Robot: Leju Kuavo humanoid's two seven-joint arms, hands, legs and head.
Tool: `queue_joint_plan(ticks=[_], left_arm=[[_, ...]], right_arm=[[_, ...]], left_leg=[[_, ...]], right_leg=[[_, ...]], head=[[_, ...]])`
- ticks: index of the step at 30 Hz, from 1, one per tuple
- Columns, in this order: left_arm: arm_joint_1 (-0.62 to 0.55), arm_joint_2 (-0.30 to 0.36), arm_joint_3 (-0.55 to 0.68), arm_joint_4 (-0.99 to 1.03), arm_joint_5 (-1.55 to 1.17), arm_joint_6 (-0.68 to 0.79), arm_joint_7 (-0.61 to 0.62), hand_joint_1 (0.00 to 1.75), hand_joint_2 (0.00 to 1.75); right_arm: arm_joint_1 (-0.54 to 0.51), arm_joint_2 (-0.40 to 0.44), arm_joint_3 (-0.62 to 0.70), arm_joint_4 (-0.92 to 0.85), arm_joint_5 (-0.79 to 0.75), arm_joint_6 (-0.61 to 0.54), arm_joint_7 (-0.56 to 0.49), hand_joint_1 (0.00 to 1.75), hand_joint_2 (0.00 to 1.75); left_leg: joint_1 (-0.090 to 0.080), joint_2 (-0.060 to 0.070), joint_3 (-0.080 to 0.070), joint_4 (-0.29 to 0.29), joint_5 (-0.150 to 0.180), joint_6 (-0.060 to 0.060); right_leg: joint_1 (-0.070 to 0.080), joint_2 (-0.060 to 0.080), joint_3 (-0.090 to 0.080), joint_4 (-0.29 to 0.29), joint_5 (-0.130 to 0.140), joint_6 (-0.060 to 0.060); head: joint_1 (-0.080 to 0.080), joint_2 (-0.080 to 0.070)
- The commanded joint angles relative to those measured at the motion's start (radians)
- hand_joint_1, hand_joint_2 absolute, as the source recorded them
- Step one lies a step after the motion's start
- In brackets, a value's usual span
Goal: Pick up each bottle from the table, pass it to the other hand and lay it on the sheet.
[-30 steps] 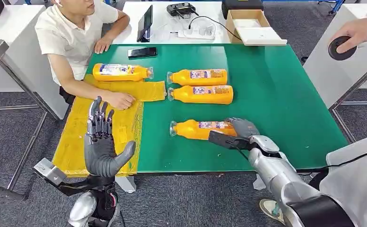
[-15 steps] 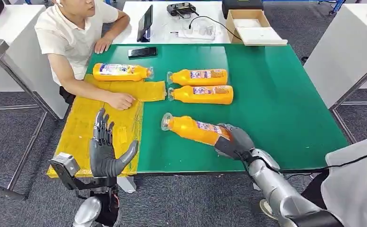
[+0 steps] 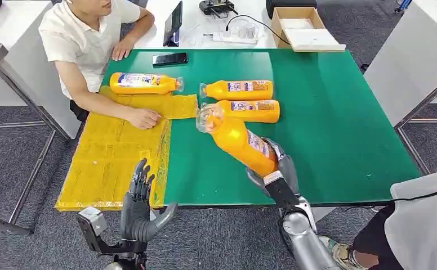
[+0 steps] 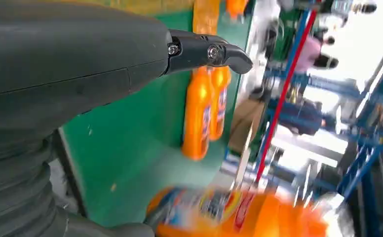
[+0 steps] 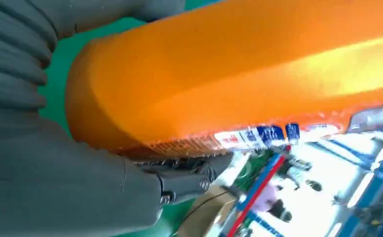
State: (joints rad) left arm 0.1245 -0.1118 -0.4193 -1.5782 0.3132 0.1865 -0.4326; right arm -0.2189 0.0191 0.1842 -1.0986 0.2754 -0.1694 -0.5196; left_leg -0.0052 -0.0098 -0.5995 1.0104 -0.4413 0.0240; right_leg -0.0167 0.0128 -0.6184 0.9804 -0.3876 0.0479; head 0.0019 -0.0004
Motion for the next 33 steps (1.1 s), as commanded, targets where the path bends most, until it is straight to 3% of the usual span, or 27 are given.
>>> queue_joint_plan(ticks=[1,7,10,24,25,27,31,32,33], left_arm=[[-0.023,0.063,-0.080,0.038,-0.020,-0.031,0.000,0.00,1.75],[-0.052,0.018,-0.048,0.052,-0.012,-0.034,0.032,0.00,1.75],[-0.066,-0.001,-0.038,0.066,0.027,-0.052,0.070,0.00,1.75],[-0.066,-0.035,-0.027,0.004,0.140,-0.133,0.036,0.00,1.75],[-0.064,-0.037,-0.026,-0.001,0.165,-0.162,0.036,1.71,1.75],[-0.062,-0.037,-0.025,-0.010,0.231,-0.237,0.051,1.75,1.75],[-0.061,-0.039,-0.022,-0.009,0.232,-0.238,0.051,1.75,1.75],[-0.060,-0.039,-0.021,-0.007,0.278,-0.285,0.061,1.75,1.75],[-0.058,-0.042,-0.012,-0.008,0.296,-0.299,0.059,1.75,1.75]], right_arm=[[-0.021,0.016,0.132,-0.009,0.027,0.040,0.004,1.75,1.75],[-0.060,0.081,0.344,0.118,0.114,0.086,0.015,1.75,1.75],[-0.061,0.106,0.431,0.155,0.168,0.054,0.004,1.75,1.75],[-0.072,0.130,0.513,0.248,0.115,0.081,-0.024,1.75,1.75],[-0.077,0.134,0.513,0.262,0.102,0.086,-0.028,1.75,1.75],[-0.091,0.141,0.505,0.295,0.071,0.097,-0.030,1.75,1.75],[-0.094,0.140,0.503,0.300,0.068,0.099,-0.032,1.75,1.75],[-0.093,0.145,0.492,0.303,0.046,0.115,-0.030,0.54,1.75],[-0.095,0.146,0.494,0.308,0.042,0.126,-0.027,0.00,1.75]], left_leg=[[0.000,0.000,0.003,-0.001,-0.001,-0.002],[0.001,0.004,0.003,-0.001,-0.001,-0.002],[0.001,0.003,0.003,-0.001,-0.001,-0.002],[0.002,0.000,0.005,-0.001,-0.002,-0.002],[0.002,0.000,0.004,-0.001,-0.001,-0.002],[0.002,0.000,0.004,-0.001,-0.001,-0.002],[0.002,-0.001,0.003,0.000,-0.001,-0.002],[0.002,-0.002,0.004,0.000,-0.001,-0.002],[0.002,-0.001,0.002,0.000,0.000,-0.001]], right_leg=[[0.000,-0.001,0.002,0.000,-0.001,-0.002],[0.001,0.003,0.002,0.000,0.000,-0.001],[0.002,0.001,0.002,0.000,-0.001,-0.001],[0.002,-0.001,0.005,-0.001,-0.003,-0.002],[0.002,-0.001,0.004,-0.001,-0.002,-0.002],[0.002,-0.002,0.004,0.000,-0.003,-0.002],[0.002,-0.003,0.003,0.000,-0.003,-0.001],[0.002,-0.003,0.004,0.000,-0.003,-0.002],[0.002,-0.002,0.002,0.000,-0.002,-0.001]], head=[[0.000,0.000],[0.000,0.000],[0.000,0.000],[0.000,0.000],[0.000,0.000],[0.000,0.000],[0.000,0.000],[0.000,0.000],[0.000,0.000]])
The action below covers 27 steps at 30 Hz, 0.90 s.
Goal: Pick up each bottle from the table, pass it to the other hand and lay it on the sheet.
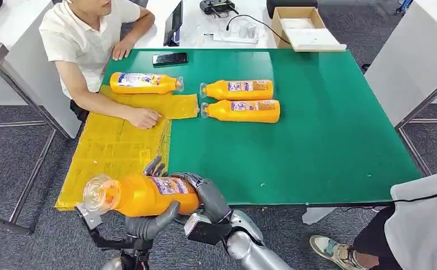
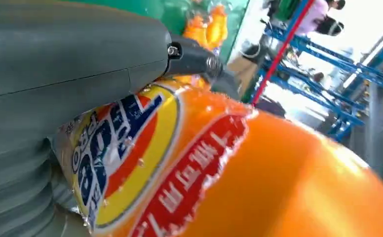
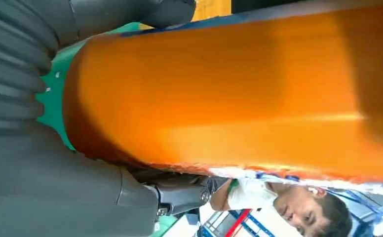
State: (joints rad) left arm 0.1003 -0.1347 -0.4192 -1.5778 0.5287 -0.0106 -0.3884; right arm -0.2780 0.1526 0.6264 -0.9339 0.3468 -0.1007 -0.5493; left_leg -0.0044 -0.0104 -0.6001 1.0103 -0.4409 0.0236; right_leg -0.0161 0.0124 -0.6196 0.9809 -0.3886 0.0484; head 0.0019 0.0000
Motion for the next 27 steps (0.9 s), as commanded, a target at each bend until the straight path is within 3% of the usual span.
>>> queue_joint_plan(ticks=[1,2,14,19,22,25,27], left_arm=[[-0.030,-0.025,-0.004,-0.011,0.094,-0.117,0.013,1.75,1.75],[-0.029,-0.028,0.001,-0.012,0.107,-0.126,0.016,1.75,1.75],[-0.031,-0.038,0.021,-0.010,0.124,-0.136,0.019,1.75,1.75],[-0.032,-0.030,0.096,0.006,0.078,-0.069,-0.015,1.75,1.75],[-0.007,-0.007,0.185,0.001,0.022,-0.004,-0.031,1.75,1.75],[0.014,0.029,0.245,0.022,-0.166,0.153,-0.012,1.75,1.75],[0.014,0.057,0.262,0.074,-0.413,0.354,-0.044,1.75,1.75]], right_arm=[[-0.037,0.014,0.055,0.150,-0.036,0.073,0.004,0.00,1.75],[-0.037,0.014,0.058,0.153,-0.038,0.082,0.002,0.00,0.00],[-0.029,0.013,0.067,0.155,-0.039,0.094,-0.008,0.00,0.00],[0.047,-0.027,0.041,0.121,-0.057,0.070,-0.061,0.00,0.00],[0.137,-0.074,-0.043,0.049,-0.078,0.023,-0.081,0.00,0.00],[0.223,-0.111,-0.164,-0.060,-0.085,-0.081,-0.100,0.00,0.00],[0.291,-0.119,-0.265,-0.186,-0.098,-0.140,-0.103,0.00,0.00]], left_leg=[[0.002,-0.001,0.005,0.000,-0.002,-0.002],[0.001,0.000,0.003,0.000,-0.001,-0.001],[0.001,-0.001,0.002,0.000,-0.001,-0.001],[0.001,-0.003,0.005,-0.001,-0.001,-0.002],[0.001,-0.004,0.005,-0.002,-0.001,-0.001],[0.001,-0.004,0.007,-0.003,-0.002,-0.002],[0.001,-0.003,0.008,-0.003,-0.003,-0.002]], right_leg=[[0.002,-0.003,0.006,-0.001,-0.002,-0.002],[0.001,-0.002,0.004,-0.001,-0.001,-0.001],[0.001,-0.003,0.003,-0.001,-0.001,-0.001],[0.002,-0.005,0.007,-0.002,-0.003,-0.002],[0.002,-0.006,0.007,-0.003,-0.002,-0.002],[0.001,-0.006,0.008,-0.003,-0.003,-0.002],[0.001,-0.005,0.009,-0.003,-0.004,-0.002]], head=[[0.000,0.000],[0.000,0.000],[0.000,0.000],[0.000,0.000],[0.000,0.000],[0.000,0.000],[0.000,0.000]])
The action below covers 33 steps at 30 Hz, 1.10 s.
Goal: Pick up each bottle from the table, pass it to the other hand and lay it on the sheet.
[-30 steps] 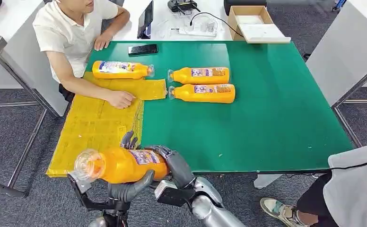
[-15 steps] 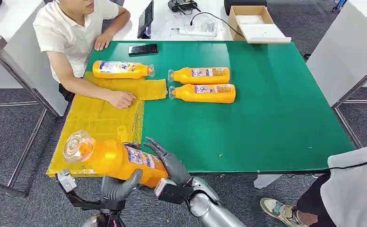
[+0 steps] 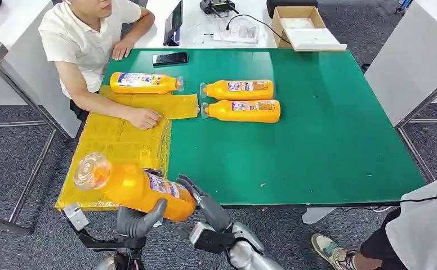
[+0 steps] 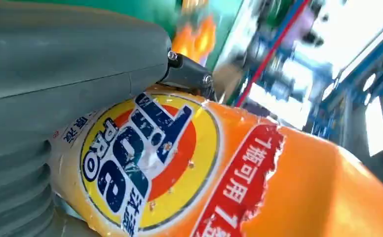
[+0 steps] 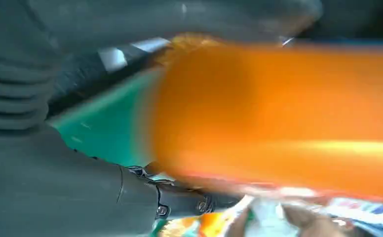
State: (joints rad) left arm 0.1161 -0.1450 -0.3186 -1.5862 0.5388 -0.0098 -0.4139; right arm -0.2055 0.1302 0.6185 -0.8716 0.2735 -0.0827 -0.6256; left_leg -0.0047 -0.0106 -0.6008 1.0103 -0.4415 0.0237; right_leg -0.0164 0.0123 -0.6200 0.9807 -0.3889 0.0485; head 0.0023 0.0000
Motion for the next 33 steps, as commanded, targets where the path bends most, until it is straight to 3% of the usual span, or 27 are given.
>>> queue_joint_plan(ticks=[1,3,8,14,17,20,24,28,33], left_arm=[[-0.004,0.067,0.174,0.101,-0.493,0.405,-0.023,1.75,1.75],[-0.028,0.084,0.203,0.138,-0.504,0.390,0.008,1.75,1.75],[-0.127,0.123,0.269,0.234,-0.668,0.480,0.040,1.75,1.75],[-0.177,0.148,0.269,0.302,-0.807,0.555,0.061,1.75,1.75],[-0.291,0.180,0.241,0.461,-1.110,0.645,0.143,1.75,1.75],[-0.482,0.192,0.177,0.740,-1.401,0.631,0.247,1.75,1.75],[-0.671,0.140,0.107,1.029,-1.549,0.565,0.309,1.75,1.75],[-0.761,0.123,0.080,1.191,-1.597,0.482,0.381,1.75,1.75],[-0.772,0.130,0.103,1.235,-1.580,0.440,0.395,1.75,1.75]], right_arm=[[0.245,-0.090,-0.301,-0.316,-0.024,-0.180,-0.029,0.00,0.00],[0.280,-0.075,-0.380,-0.452,-0.004,-0.236,-0.036,0.00,0.00],[0.289,-0.007,-0.516,-0.580,-0.022,-0.353,-0.073,0.00,0.00],[0.292,-0.005,-0.505,-0.596,-0.045,-0.388,-0.073,0.00,0.00],[0.268,0.001,-0.502,-0.548,-0.071,-0.378,-0.073,0.00,0.00],[0.218,0.012,-0.464,-0.497,-0.084,-0.359,-0.073,0.00,0.00],[0.157,0.034,-0.413,-0.411,-0.101,-0.340,-0.073,0.00,0.00],[0.131,0.044,-0.379,-0.345,-0.113,-0.323,-0.073,0.00,0.00],[0.130,0.049,-0.369,-0.314,-0.124,-0.315,-0.073,0.00,0.00]], left_leg=[[0.000,-0.002,0.005,-0.002,-0.001,-0.001],[0.000,-0.003,0.003,-0.002,-0.001,-0.001],[0.000,-0.003,0.003,-0.001,-0.001,-0.002],[0.001,-0.001,0.003,-0.001,0.000,-0.002],[0.001,-0.001,0.003,-0.001,0.000,-0.002],[0.000,-0.006,0.002,-0.002,0.002,-0.001],[0.001,-0.005,0.003,-0.001,0.003,-0.002],[0.002,-0.004,0.004,-0.001,0.003,-0.002],[0.001,0.001,0.003,-0.001,0.003,-0.001]], right_leg=[[0.000,-0.004,0.005,-0.001,-0.002,-0.002],[0.000,-0.004,0.004,-0.001,-0.003,-0.001],[0.001,-0.004,0.003,0.001,-0.003,-0.003],[0.001,-0.003,0.003,0.000,-0.001,-0.002],[0.001,-0.004,0.003,0.000,-0.001,-0.002],[0.000,-0.007,0.003,-0.001,-0.001,-0.001],[0.001,-0.006,0.004,-0.001,0.001,-0.002],[0.002,-0.006,0.006,-0.001,0.002,-0.004],[0.001,-0.001,0.003,0.000,0.002,-0.003]], head=[[0.000,0.000],[0.000,0.000],[0.000,0.000],[0.000,0.000],[0.000,0.000],[0.000,0.000],[0.000,0.000],[0.000,0.000],[0.000,0.000]])
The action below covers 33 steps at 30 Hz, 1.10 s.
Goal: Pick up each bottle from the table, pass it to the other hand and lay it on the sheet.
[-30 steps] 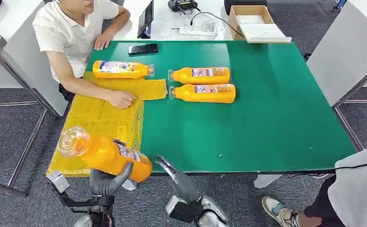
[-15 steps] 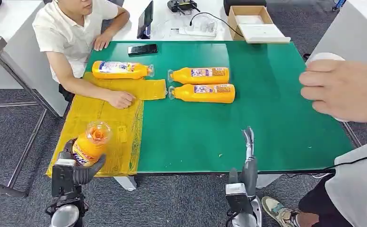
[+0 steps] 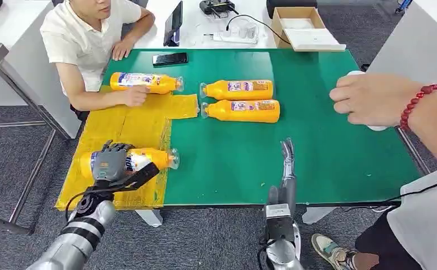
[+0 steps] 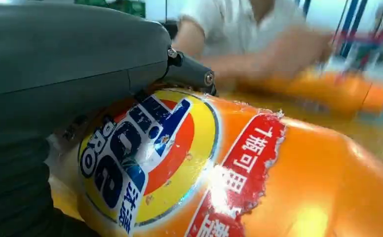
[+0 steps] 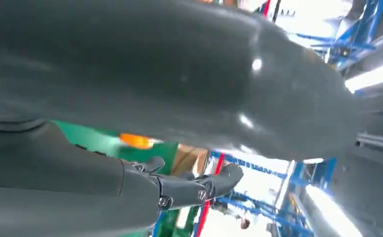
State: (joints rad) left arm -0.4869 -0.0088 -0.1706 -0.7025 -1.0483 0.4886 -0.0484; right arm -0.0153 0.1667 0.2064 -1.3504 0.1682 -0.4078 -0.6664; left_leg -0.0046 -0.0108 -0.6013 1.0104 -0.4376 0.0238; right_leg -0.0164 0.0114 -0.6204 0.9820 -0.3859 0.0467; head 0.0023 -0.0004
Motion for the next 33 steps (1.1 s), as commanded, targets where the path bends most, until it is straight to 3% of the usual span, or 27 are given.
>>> queue_joint_plan(ticks=[1,3,4,5,6,10,16,21,24,25,26,27,29,33], left_arm=[[-0.169,-0.006,-0.045,0.352,0.008,-0.059,0.030,1.75,1.75],[-0.166,-0.006,-0.029,0.355,0.028,-0.073,0.017,1.73,1.75],[-0.165,-0.007,-0.023,0.356,0.035,-0.084,0.014,0.70,1.75],[-0.166,-0.005,-0.021,0.359,0.042,-0.120,0.005,0.07,1.75],[-0.166,-0.005,-0.013,0.354,0.059,-0.172,-0.015,0.00,1.75],[-0.158,-0.013,0.021,0.300,0.152,-0.332,-0.095,0.00,1.75],[-0.166,0.051,-0.010,0.197,0.252,-0.577,-0.197,0.00,1.75],[-0.160,0.070,-0.016,0.176,0.266,-0.600,-0.204,0.00,1.75],[-0.145,0.128,-0.037,0.121,0.342,-0.697,-0.250,0.00,1.75],[-0.131,0.147,-0.029,0.091,0.395,-0.732,-0.274,0.00,0.00],[-0.118,0.163,-0.022,0.065,0.446,-0.767,-0.282,0.00,1.75],[-0.089,0.182,-0.001,0.013,0.514,-0.763,-0.313,0.00,1.75],[-0.036,0.157,0.051,-0.096,0.596,-0.666,-0.353,0.00,1.75],[0.057,0.132,0.120,-0.248,0.818,-0.766,-0.373,0.00,1.75]], right_arm=[[-0.060,0.013,0.043,0.164,-0.018,0.010,-0.032,0.00,0.00],[-0.055,0.012,0.046,0.168,-0.020,0.009,-0.032,0.00,0.00],[-0.054,0.013,0.045,0.172,-0.024,0.010,-0.032,0.00,0.00],[-0.051,0.014,0.044,0.175,-0.029,0.008,-0.032,0.00,0.00],[-0.049,0.014,0.044,0.178,-0.033,0.005,-0.032,0.00,0.00],[-0.039,0.003,0.044,0.172,-0.042,-0.002,-0.032,0.00,0.00],[-0.040,0.000,0.048,0.163,-0.042,0.001,-0.032,0.00,0.00],[-0.040,-0.001,0.050,0.164,-0.044,-0.002,-0.032,0.00,0.00],[-0.044,-0.006,0.058,0.172,-0.050,-0.009,-0.032,0.00,0.00],[-0.046,-0.010,0.061,0.175,-0.053,-0.011,-0.032,0.00,0.00],[-0.047,-0.012,0.064,0.176,-0.054,-0.010,-0.032,0.00,0.00],[-0.048,-0.016,0.067,0.177,-0.056,-0.012,-0.032,0.00,0.00],[-0.039,-0.021,0.066,0.169,-0.057,-0.014,-0.032,0.00,0.00],[-0.028,-0.019,0.057,0.166,-0.069,0.029,-0.032,0.00,0.00]], left_leg=[[0.001,0.001,0.006,-0.002,-0.002,-0.002],[0.001,0.000,0.007,-0.002,-0.002,-0.002],[0.001,0.000,0.006,-0.001,-0.001,-0.002],[0.001,0.000,0.004,-0.001,-0.001,-0.001],[0.001,0.000,0.005,-0.001,-0.001,-0.002],[0.001,0.001,0.007,-0.002,-0.001,-0.002],[0.001,0.000,0.011,-0.001,-0.001,-0.002],[0.001,-0.001,0.011,-0.002,-0.001,-0.002],[0.001,-0.002,0.011,-0.002,-0.001,-0.001],[0.001,0.000,0.011,-0.001,-0.002,-0.002],[0.002,0.002,0.012,-0.002,-0.002,-0.003],[0.001,0.001,0.011,-0.002,-0.002,-0.002],[0.002,0.005,0.014,-0.003,-0.003,-0.003],[0.002,0.002,0.012,-0.002,-0.003,-0.002]], right_leg=[[0.001,-0.001,0.006,-0.002,-0.002,-0.002],[0.002,0.000,0.008,-0.002,-0.002,-0.002],[0.001,0.000,0.006,-0.002,-0.001,-0.002],[0.001,0.001,0.005,-0.001,-0.001,-0.002],[0.001,0.000,0.006,-0.002,-0.001,-0.002],[0.002,0.000,0.007,-0.002,-0.001,-0.003],[0.001,0.001,0.011,-0.002,-0.001,-0.002],[0.002,-0.001,0.013,-0.002,-0.001,-0.003],[0.001,-0.001,0.011,-0.001,-0.001,-0.002],[0.001,0.000,0.011,-0.001,-0.001,-0.003],[0.002,0.001,0.012,-0.002,-0.001,-0.004],[0.001,0.002,0.011,-0.001,-0.001,-0.003],[0.002,0.004,0.013,-0.003,-0.001,-0.004],[0.002,0.000,0.011,-0.002,-0.002,-0.003]], head=[[0.000,0.000],[0.000,0.000],[0.000,0.000],[0.000,0.000],[0.000,0.000],[-0.001,0.000],[0.000,0.000],[0.000,0.000],[0.000,0.000],[0.000,0.000],[0.000,0.000],[0.000,0.000],[0.000,0.000],[0.000,0.000]])
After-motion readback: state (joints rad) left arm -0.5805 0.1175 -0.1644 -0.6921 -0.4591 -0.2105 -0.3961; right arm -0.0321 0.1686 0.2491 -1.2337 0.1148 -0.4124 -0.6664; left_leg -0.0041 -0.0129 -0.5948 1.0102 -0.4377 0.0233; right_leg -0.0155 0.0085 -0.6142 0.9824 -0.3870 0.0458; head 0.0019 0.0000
